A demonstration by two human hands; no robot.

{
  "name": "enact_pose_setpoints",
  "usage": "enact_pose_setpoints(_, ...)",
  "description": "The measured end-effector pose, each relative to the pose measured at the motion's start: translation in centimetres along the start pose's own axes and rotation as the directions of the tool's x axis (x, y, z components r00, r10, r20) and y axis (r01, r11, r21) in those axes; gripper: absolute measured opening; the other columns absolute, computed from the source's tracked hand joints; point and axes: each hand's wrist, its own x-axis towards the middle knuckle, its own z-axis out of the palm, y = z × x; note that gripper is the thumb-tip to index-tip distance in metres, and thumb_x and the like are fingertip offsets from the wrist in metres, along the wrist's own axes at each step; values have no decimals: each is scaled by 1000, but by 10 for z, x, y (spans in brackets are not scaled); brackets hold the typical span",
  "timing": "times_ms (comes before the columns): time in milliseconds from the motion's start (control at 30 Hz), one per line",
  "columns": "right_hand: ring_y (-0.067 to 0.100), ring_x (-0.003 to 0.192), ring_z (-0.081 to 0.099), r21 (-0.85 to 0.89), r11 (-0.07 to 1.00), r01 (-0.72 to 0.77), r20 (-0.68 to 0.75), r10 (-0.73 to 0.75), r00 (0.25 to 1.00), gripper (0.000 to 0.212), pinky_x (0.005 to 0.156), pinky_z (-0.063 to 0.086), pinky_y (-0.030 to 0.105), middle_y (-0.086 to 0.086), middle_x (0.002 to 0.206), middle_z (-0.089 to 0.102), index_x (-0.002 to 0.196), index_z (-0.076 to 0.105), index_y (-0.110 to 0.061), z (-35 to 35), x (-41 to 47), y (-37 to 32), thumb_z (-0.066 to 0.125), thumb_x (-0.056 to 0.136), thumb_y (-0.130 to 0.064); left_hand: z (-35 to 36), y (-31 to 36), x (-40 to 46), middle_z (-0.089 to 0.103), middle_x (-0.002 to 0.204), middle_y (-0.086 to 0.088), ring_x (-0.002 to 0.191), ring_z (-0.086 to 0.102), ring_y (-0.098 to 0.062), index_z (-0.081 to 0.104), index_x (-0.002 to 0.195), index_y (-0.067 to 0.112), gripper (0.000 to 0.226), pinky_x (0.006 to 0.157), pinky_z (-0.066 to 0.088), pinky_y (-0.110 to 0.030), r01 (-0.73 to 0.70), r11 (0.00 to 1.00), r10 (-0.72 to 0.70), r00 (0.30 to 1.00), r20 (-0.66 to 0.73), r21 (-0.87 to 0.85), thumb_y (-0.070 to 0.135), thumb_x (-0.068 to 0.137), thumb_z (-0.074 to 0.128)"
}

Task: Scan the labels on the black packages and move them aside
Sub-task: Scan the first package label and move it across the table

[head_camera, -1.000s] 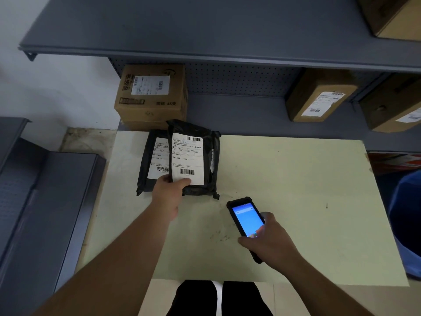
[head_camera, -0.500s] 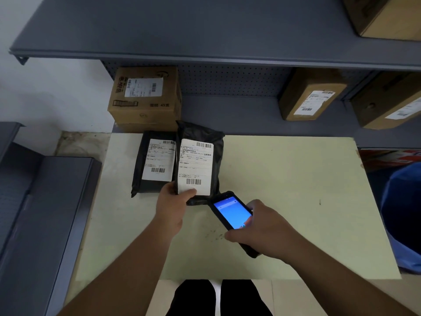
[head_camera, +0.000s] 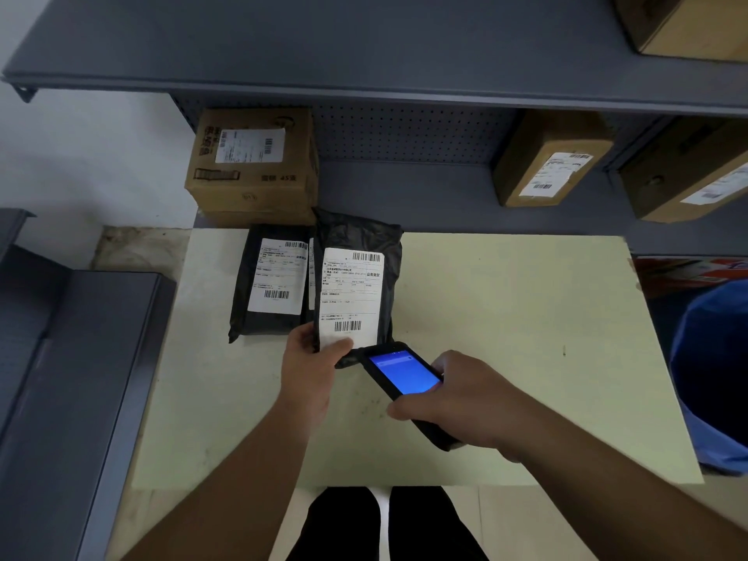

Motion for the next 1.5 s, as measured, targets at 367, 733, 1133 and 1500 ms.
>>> enact_pose_setpoints(367,17,69,59,43,999,-2,26,1,1000,59,65,45,30,0,89,64,105,61,-17,5,5,1,88,67,-52,-2,0,-5,75,119,-10,106,75,-28,60,118,18,52,98,60,-52,11,1000,-10,999,-48,13,1,74,81)
enact_pose_setpoints(733,17,72,63,63,998,2,14,-2,1000,59,66,50,31,3,98,70,106,60,-20,10,9,3,89,65,-51,2,3,-6,76,117,-9,105,76,-28,60,113,20,55,97,60,-55,-7,1000,7,999,-49,-7,11,64,82)
enact_pose_setpoints(1133,19,74,66,181,984,0,-83,16,996,56,65,54,33,5,101,69,106,56,-22,-18,11,25,89,68,-45,32,-11,-2,77,115,-7,103,76,-24,61,122,14,51,97,60,-45,29,997,-29,1000,0,75,1,77,83)
enact_pose_setpoints(1500,15,70,62,266,963,-30,-154,73,985,52,59,49,28,1,95,65,108,55,-21,-53,22,70,88,73,-41,91,-28,-5,79,107,-3,99,75,-20,67,109,17,34,93,58,-39,89,979,-106,991,88,182,5,82,82)
